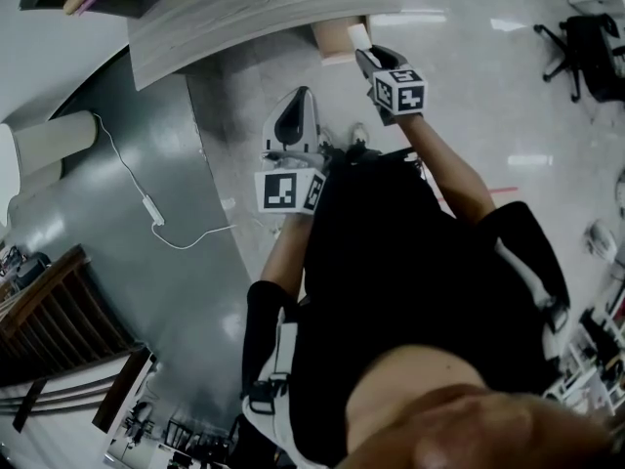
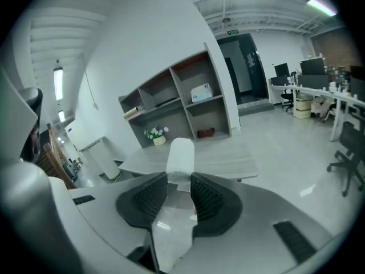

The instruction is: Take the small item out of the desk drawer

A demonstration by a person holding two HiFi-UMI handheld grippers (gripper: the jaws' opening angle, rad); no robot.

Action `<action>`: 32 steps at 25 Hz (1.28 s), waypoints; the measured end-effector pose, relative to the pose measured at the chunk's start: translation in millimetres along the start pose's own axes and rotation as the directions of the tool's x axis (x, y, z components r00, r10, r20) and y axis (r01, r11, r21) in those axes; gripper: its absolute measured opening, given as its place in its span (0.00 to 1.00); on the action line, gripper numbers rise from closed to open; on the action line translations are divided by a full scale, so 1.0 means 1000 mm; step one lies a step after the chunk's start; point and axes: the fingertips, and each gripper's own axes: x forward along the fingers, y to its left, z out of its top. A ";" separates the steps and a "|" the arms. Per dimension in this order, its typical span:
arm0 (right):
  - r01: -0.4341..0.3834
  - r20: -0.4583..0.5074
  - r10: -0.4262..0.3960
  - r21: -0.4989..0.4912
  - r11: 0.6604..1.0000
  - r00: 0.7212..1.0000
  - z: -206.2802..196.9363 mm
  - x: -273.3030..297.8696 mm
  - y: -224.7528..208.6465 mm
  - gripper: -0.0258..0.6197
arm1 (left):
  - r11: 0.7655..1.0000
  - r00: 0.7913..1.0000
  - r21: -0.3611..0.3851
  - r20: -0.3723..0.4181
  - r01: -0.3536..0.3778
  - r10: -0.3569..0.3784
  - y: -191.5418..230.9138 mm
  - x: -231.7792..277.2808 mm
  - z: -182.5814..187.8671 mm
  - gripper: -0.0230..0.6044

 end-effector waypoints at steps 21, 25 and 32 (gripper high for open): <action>-0.063 0.358 0.098 -0.109 0.992 0.929 0.095 -0.150 0.113 0.23 | 0.999 0.999 -0.003 0.021 0.049 -0.049 0.028 -0.004 0.013 0.03; -0.069 0.348 0.106 -0.117 0.991 0.931 0.092 -0.152 0.121 0.23 | 0.998 0.998 -0.005 0.017 0.059 -0.059 0.032 -0.001 0.011 0.03; -0.059 0.351 0.099 -0.124 0.991 0.931 0.092 -0.150 0.125 0.23 | 0.998 0.998 -0.010 0.020 0.068 -0.068 0.037 0.000 0.013 0.03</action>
